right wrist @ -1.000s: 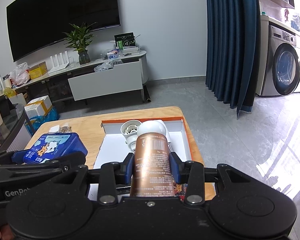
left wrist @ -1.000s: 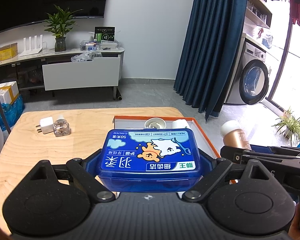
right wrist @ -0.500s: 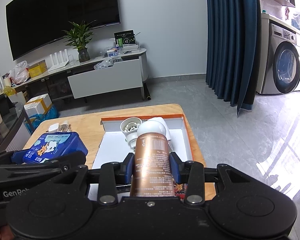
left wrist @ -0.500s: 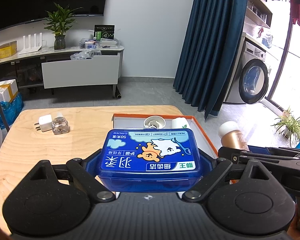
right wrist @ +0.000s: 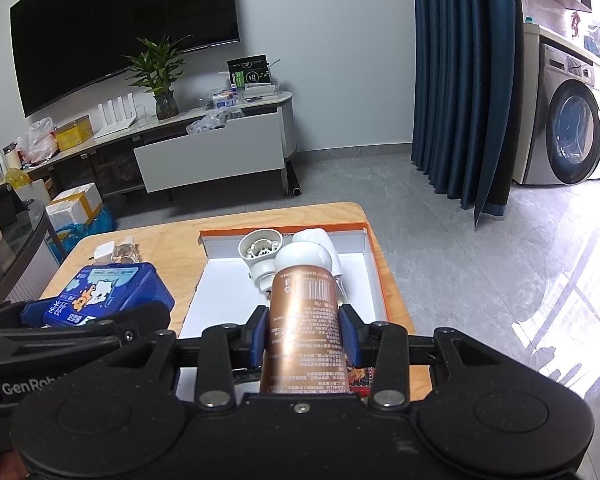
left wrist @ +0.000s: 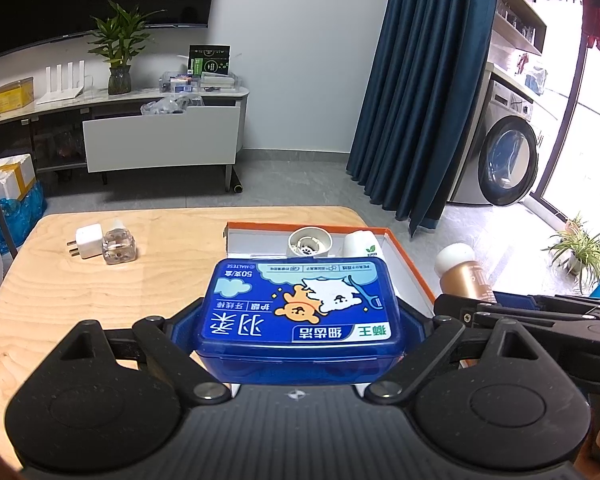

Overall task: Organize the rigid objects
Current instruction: 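Carry the blue tin and bronze tube bottle over the tray with both tools, then lower the tube bottle with the right tool while the left lowers the tin, open both, then move both tools from the tray toward the white charger and glass bottle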

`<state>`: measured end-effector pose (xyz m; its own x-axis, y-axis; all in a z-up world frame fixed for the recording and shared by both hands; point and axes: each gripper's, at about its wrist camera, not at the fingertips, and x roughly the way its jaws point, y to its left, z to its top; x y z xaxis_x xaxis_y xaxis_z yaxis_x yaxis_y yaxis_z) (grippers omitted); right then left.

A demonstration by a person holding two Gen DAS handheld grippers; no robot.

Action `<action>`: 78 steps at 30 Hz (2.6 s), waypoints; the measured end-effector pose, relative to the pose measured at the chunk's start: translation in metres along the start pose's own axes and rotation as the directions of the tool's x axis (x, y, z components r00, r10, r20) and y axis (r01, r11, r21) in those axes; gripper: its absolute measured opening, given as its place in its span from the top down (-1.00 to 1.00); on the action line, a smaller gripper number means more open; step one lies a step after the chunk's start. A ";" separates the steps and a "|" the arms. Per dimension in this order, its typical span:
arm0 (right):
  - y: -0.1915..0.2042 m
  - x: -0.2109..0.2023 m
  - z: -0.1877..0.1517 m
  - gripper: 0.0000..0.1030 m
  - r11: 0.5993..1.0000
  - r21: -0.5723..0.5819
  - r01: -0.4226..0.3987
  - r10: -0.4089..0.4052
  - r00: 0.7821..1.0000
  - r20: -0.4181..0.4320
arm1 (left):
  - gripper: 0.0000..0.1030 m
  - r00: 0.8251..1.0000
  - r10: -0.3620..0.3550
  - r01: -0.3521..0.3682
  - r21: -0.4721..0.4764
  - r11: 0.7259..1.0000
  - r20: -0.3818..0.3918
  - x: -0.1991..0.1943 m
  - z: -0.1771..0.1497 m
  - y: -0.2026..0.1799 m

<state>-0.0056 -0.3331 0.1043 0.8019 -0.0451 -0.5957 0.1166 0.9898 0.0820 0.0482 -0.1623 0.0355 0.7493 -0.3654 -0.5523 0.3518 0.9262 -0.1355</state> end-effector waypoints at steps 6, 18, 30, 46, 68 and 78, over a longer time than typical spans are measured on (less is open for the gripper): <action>0.000 0.005 0.000 0.09 1.000 -0.001 0.000 0.000 1.000 -0.012 | -0.82 1.000 -0.002 0.002 -0.002 1.000 -0.008 0.003 -0.001 0.001; -0.007 0.024 0.000 0.09 1.000 0.004 0.012 -0.012 0.998 -0.061 | -0.82 1.000 -0.002 0.002 -0.004 1.000 -0.031 0.011 -0.001 0.006; -0.016 0.050 -0.001 0.06 1.000 0.019 0.020 -0.018 0.994 -0.106 | -0.82 0.997 -0.003 0.003 0.000 1.000 -0.073 0.028 -0.004 0.009; -0.028 0.028 0.010 -0.32 0.998 0.049 0.042 -0.041 0.999 -0.012 | -0.89 0.986 -0.106 0.109 0.013 0.994 -0.125 0.049 -0.010 -0.001; 0.112 0.071 0.019 -0.54 0.976 -0.122 -0.181 0.172 0.981 -0.085 | -0.90 0.977 0.205 -0.213 -0.187 0.959 -0.063 -0.006 0.001 0.161; 0.195 0.153 0.041 -0.62 0.941 -0.210 -0.267 0.237 0.959 -0.156 | -0.92 0.958 0.282 -0.284 -0.258 0.924 -0.044 -0.006 0.013 0.228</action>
<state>0.1639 -0.1522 0.0621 0.7053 0.2123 -0.6764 -0.2273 0.9714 0.0679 0.1309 0.0495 0.0182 0.7924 -0.0849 -0.6040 -0.0325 0.9830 -0.1808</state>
